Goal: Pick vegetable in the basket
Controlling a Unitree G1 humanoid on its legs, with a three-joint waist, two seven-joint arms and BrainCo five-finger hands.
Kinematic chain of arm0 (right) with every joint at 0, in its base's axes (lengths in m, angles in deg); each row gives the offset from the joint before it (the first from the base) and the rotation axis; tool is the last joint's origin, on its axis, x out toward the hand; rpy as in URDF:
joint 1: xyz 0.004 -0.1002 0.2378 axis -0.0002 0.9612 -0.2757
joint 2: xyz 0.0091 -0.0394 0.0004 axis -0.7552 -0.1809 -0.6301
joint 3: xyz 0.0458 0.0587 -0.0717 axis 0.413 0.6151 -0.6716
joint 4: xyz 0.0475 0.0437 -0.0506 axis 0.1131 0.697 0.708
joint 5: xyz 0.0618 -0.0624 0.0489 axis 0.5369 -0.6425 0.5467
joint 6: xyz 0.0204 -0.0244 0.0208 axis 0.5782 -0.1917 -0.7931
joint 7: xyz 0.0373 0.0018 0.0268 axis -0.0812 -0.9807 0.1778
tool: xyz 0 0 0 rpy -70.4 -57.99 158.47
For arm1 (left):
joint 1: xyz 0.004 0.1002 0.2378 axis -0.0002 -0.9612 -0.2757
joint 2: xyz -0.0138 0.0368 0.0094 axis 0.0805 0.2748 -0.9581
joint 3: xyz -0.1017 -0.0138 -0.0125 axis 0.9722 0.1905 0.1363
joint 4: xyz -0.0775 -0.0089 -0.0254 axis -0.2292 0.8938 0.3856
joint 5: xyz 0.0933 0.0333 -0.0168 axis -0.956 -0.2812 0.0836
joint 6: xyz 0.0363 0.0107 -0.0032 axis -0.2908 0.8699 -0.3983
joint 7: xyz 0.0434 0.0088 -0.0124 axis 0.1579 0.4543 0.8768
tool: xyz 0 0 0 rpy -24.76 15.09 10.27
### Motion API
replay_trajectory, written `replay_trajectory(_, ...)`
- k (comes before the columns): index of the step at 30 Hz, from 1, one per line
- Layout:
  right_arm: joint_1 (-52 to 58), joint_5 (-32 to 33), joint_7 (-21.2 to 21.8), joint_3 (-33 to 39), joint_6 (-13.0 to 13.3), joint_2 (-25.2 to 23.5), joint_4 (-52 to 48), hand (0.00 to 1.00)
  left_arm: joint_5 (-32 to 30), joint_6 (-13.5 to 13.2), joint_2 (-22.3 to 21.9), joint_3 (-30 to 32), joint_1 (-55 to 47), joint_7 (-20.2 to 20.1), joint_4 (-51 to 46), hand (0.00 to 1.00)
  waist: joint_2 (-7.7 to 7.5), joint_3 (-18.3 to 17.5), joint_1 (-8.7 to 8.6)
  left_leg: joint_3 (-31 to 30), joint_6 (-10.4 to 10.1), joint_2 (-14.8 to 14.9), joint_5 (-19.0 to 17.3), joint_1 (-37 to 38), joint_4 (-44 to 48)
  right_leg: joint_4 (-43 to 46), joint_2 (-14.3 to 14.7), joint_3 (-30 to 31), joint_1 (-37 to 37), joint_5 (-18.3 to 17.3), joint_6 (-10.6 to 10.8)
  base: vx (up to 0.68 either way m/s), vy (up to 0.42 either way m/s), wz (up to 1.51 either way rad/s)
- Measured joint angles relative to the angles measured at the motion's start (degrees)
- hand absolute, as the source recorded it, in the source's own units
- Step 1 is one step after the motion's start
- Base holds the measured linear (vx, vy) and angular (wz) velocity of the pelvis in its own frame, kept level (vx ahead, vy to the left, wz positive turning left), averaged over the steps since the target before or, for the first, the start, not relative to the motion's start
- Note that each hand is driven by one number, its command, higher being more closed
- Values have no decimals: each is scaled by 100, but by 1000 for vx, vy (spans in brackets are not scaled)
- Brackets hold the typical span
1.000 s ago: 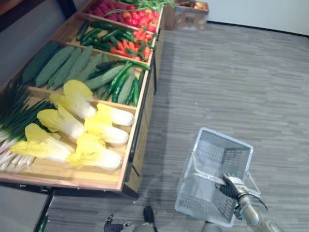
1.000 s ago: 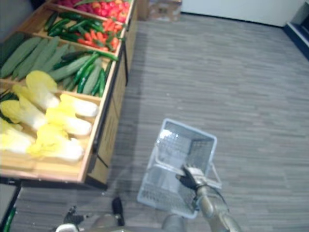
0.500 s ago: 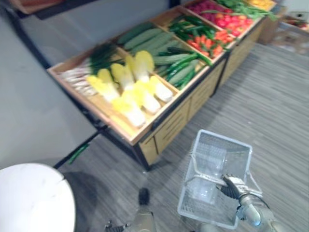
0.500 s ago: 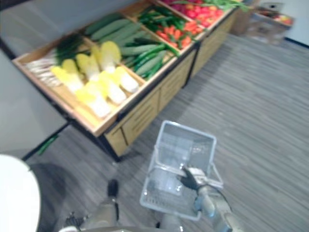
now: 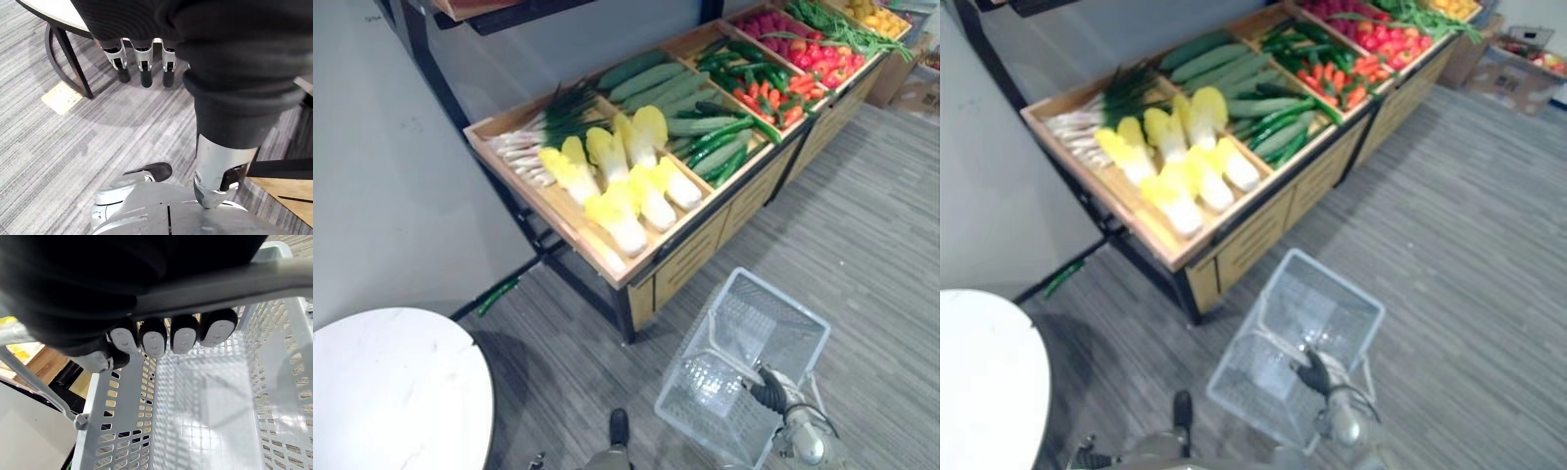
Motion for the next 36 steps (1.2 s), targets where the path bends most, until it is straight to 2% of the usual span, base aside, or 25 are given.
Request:
replay_trajectory(3, 80, 1, -2, 18, 46, -2, 1, 100, -4, 4, -6, 90, -24, -15, 0, 0, 18, -35, 5, 226, 8, 73, -5, 38, -1, -236, 52, 182, 19, 124, -16, -62, 39, -37)
replay_trajectory(7, 215, 60, -2, 183, 26, -20, 54, 100, -48, 4, -5, 187, 18, -95, -5, 0, 24, -148, -141, 300, 31, 59, -18, -39, -1, -406, 46, 200, 4, 207, 36, -10, 16, -8)
replay_trajectory(10, 197, 105, -4, 687, -64, -228, 395, 100, -60, 5, 22, 234, 169, -182, -16, 0, -73, -184, -130, 419, 81, -5, -30, -57, 0, -411, 21, 262, -59, 263, 38, 56, 23, -11)
replay_trajectory(16, 174, 112, -4, 954, -235, -231, 682, 100, -226, 0, 91, 221, 191, -282, -135, 0, -215, -243, -132, 382, 117, -81, -52, -22, -2, -388, -23, 233, 35, 264, 40, 85, 6, 3)
replay_trajectory(24, 164, 100, -4, 960, -217, -238, 683, 100, -230, 0, 61, 210, 168, -287, -125, 0, -189, -263, -129, 299, 19, 66, -126, 153, -11, -292, 66, 218, 135, 265, 37, -20, -11, -1)
replay_trajectory(31, 201, 99, -6, 978, -220, -239, 683, 100, -230, -1, 55, 220, 157, -287, -126, 0, -181, -259, -128, 312, 31, 63, -114, 130, -10, -392, 42, 224, 125, 232, 0, -65, 16, -1)
replay_trajectory(36, 92, 100, -5, 981, -220, -243, 682, 100, -228, -5, 26, 381, 161, -287, -145, 0, -209, -237, -61, 562, 85, 6, -157, 37, 37, -387, -33, 434, -80, 263, 51, 31, 33, -17)
